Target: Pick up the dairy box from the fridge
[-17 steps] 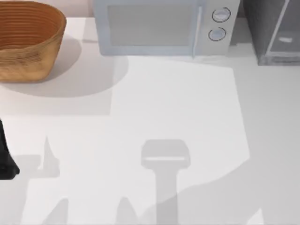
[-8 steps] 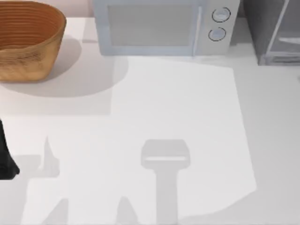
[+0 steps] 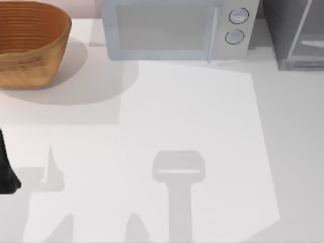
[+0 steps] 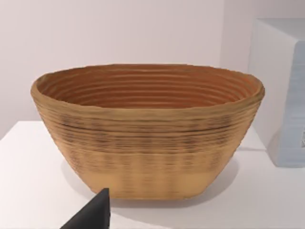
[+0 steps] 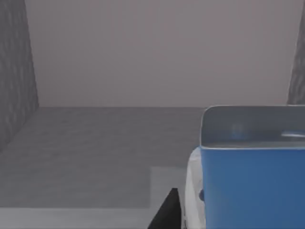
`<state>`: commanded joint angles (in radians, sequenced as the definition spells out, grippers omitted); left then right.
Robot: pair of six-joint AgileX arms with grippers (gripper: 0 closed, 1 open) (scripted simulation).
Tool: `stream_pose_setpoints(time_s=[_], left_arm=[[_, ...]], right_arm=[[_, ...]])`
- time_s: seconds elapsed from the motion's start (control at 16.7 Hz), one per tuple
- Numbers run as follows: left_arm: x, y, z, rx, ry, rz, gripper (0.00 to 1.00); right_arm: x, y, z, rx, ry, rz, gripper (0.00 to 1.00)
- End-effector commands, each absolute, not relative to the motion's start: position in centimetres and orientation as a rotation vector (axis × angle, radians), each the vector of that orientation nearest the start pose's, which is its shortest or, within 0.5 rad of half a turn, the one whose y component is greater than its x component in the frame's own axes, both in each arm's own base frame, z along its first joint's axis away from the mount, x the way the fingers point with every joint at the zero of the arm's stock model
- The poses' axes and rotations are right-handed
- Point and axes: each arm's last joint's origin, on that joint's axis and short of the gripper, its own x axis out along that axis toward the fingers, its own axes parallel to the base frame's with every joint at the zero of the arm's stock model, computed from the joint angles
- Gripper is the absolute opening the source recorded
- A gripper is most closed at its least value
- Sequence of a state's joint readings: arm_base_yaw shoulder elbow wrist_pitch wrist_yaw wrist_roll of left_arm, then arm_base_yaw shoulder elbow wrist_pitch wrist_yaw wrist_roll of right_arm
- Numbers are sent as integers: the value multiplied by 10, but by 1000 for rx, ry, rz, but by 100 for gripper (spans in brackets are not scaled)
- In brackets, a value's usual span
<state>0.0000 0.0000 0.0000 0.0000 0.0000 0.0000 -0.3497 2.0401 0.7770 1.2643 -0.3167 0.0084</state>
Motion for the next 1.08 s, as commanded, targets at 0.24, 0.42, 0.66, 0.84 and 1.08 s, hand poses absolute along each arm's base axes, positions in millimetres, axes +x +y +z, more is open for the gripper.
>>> stream_pose_setpoints(time_s=[0.24, 0.42, 0.66, 0.84, 1.08], left_arm=[[106, -1, 160, 0, 0, 0, 100], [106, -1, 160, 0, 0, 0, 100], [106, -1, 160, 0, 0, 0, 100], [106, -1, 160, 0, 0, 0, 100], [106, -1, 160, 0, 0, 0, 100]], right_arm=[[351, -110, 130, -10, 4, -7, 0], [337, -97, 156, -17, 6, -7, 0], [296, -69, 201, -25, 0, -11, 0], [247, -46, 226, -26, -11, -13, 0], [176, -21, 228, -18, -27, -12, 0]])
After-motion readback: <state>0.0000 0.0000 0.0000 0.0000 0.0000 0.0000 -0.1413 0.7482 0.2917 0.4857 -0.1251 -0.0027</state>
